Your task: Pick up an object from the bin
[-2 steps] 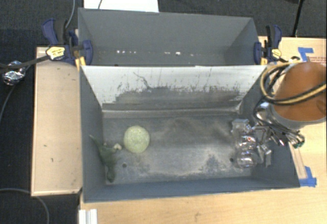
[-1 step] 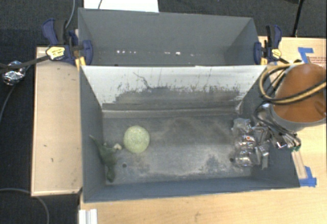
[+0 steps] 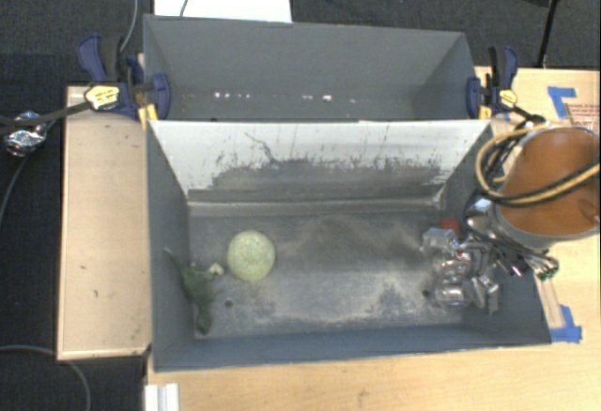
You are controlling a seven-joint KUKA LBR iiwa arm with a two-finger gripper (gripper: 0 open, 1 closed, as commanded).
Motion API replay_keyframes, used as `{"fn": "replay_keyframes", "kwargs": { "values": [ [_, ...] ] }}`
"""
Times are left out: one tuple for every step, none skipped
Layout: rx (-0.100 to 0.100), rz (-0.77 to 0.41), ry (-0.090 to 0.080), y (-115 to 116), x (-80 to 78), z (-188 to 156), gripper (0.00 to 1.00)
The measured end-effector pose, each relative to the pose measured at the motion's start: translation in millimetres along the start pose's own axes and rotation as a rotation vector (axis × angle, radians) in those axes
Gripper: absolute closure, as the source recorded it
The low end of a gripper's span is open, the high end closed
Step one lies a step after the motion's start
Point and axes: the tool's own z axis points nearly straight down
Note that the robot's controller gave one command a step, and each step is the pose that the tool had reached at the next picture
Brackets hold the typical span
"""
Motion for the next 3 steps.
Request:
{"fn": "replay_keyframes", "kwargs": {
  "values": [
    [-0.017,-0.41,-0.008,4.5,-2.4,8.7,1.0],
    [-0.017,-0.411,-0.008,4.5,-2.3,8.7,1.0],
    [-0.017,-0.411,-0.007,4.5,-2.3,8.8,1.0]
  ]
}}
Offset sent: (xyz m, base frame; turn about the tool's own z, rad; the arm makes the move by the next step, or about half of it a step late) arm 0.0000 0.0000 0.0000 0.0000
